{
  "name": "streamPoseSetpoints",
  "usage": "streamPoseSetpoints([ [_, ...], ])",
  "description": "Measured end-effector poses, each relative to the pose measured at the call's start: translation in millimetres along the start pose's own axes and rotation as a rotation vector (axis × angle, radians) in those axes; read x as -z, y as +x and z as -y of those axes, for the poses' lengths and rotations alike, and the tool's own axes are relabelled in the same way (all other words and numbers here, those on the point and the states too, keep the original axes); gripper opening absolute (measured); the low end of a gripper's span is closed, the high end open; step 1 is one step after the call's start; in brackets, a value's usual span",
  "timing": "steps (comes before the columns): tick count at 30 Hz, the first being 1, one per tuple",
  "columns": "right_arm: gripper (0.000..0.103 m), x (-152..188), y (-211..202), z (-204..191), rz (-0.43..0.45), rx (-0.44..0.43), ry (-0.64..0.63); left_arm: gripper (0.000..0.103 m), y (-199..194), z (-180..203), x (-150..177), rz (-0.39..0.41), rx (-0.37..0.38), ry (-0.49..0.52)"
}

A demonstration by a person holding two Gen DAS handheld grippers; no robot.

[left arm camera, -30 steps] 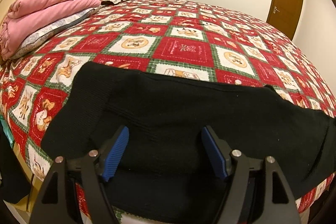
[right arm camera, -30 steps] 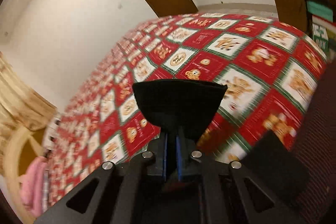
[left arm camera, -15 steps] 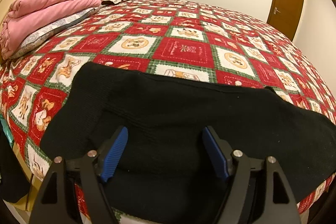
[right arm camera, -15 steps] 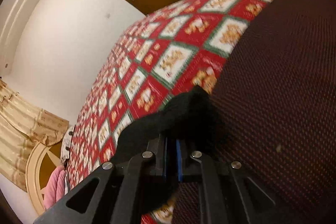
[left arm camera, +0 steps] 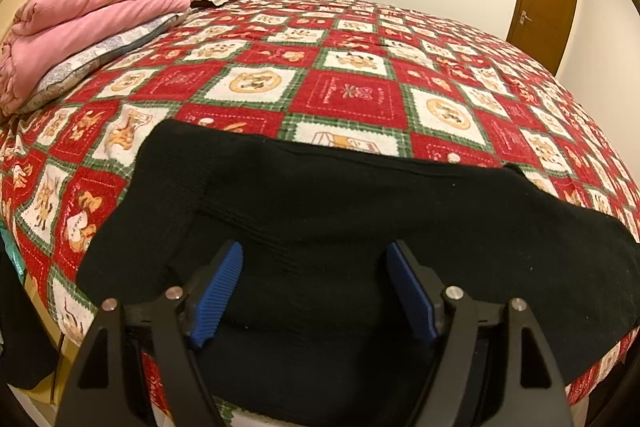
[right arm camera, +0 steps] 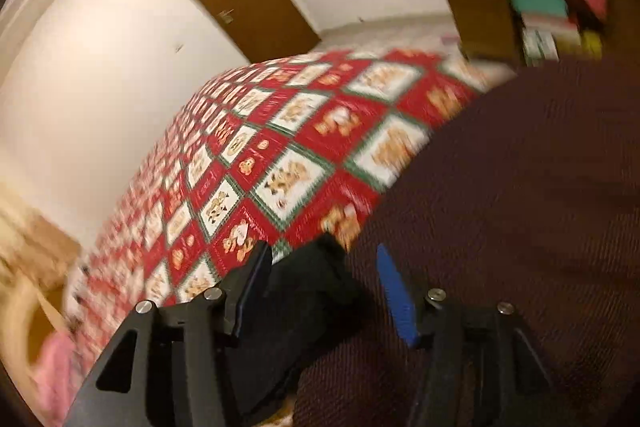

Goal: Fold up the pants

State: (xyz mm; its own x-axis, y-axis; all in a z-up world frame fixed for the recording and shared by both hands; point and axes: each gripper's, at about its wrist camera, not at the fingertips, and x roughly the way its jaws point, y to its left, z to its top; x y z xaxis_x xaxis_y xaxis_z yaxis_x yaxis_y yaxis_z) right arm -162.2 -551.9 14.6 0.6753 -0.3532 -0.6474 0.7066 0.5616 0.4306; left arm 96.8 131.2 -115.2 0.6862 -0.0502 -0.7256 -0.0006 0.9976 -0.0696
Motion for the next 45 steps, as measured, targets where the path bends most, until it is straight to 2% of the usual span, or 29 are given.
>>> streamPoseSetpoints([
  [2,0.057,-13,14,-12,-0.025,0.008,-0.093,0.079,0,0,0,0.001,-0.001,0.001],
  [6,0.057,-26,58,-22,-0.159,0.014,-0.191,0.079,1,-1,0,-0.002,0.000,0.002],
  [10,0.057,-20,93,-31,-0.295,0.078,-0.293,0.080,1,-1,0,-0.007,0.000,0.002],
  [13,0.057,-15,109,-35,-0.372,0.047,-0.319,0.081,2,-1,-1,-0.007,-0.010,0.000],
  [16,0.056,-9,120,-47,-0.410,0.098,-0.413,0.082,2,-2,-1,-0.011,-0.016,-0.004],
  [17,0.051,-6,123,-50,-0.429,0.105,-0.436,0.082,2,-1,-2,-0.012,-0.016,-0.005],
  [18,0.036,-3,128,-50,-0.460,0.110,-0.449,0.082,2,-2,-2,-0.012,-0.015,-0.005],
  [19,0.035,1,130,-51,-0.482,0.115,-0.464,0.082,2,-1,-2,-0.011,-0.015,-0.004],
  [20,0.032,4,128,-55,-0.467,0.128,-0.501,0.082,2,-1,-1,-0.010,-0.016,-0.003],
  [21,0.024,6,126,-58,-0.456,0.129,-0.527,0.082,2,-1,-2,-0.011,-0.017,-0.004],
  [23,0.019,8,109,-64,-0.375,0.091,-0.552,0.082,2,-2,-2,-0.011,-0.017,-0.002],
  [24,0.019,7,98,-69,-0.313,0.072,-0.567,0.082,2,-1,-2,-0.012,-0.016,-0.003],
  [25,0.019,6,81,-76,-0.213,0.046,-0.598,0.082,2,-2,-2,-0.012,-0.017,-0.003],
  [28,0.019,-1,60,-86,-0.046,0.044,-0.660,0.083,2,-1,-3,-0.014,-0.019,-0.006],
  [30,0.020,-4,63,-87,-0.017,0.070,-0.696,0.083,1,-1,-2,-0.014,-0.022,-0.008],
  [32,0.027,-2,77,-81,-0.019,0.139,-0.740,0.083,0,-1,-1,-0.010,-0.024,-0.008],
  [34,0.028,-5,88,-69,-0.025,0.243,-0.748,0.083,0,-1,-1,-0.009,-0.025,-0.007],
  [35,0.028,-9,89,-61,-0.030,0.287,-0.720,0.083,0,-1,-1,-0.010,-0.025,-0.006],
  [37,0.028,-20,79,-40,-0.027,0.287,-0.602,0.083,1,-1,-1,-0.014,-0.023,-0.006],
  [39,0.028,-28,57,-20,-0.022,0.220,-0.440,0.084,1,-2,0,-0.015,-0.024,-0.005],
  [43,0.029,-15,18,-1,-0.019,0.066,-0.276,0.085,1,-1,-3,-0.015,-0.029,-0.009],
  [44,0.036,-6,9,1,-0.029,0.034,-0.245,0.085,1,-1,-3,-0.014,-0.030,-0.010],
  [45,0.048,3,4,2,-0.035,0.012,-0.226,0.085,1,-1,-3,-0.014,-0.032,-0.010],
])
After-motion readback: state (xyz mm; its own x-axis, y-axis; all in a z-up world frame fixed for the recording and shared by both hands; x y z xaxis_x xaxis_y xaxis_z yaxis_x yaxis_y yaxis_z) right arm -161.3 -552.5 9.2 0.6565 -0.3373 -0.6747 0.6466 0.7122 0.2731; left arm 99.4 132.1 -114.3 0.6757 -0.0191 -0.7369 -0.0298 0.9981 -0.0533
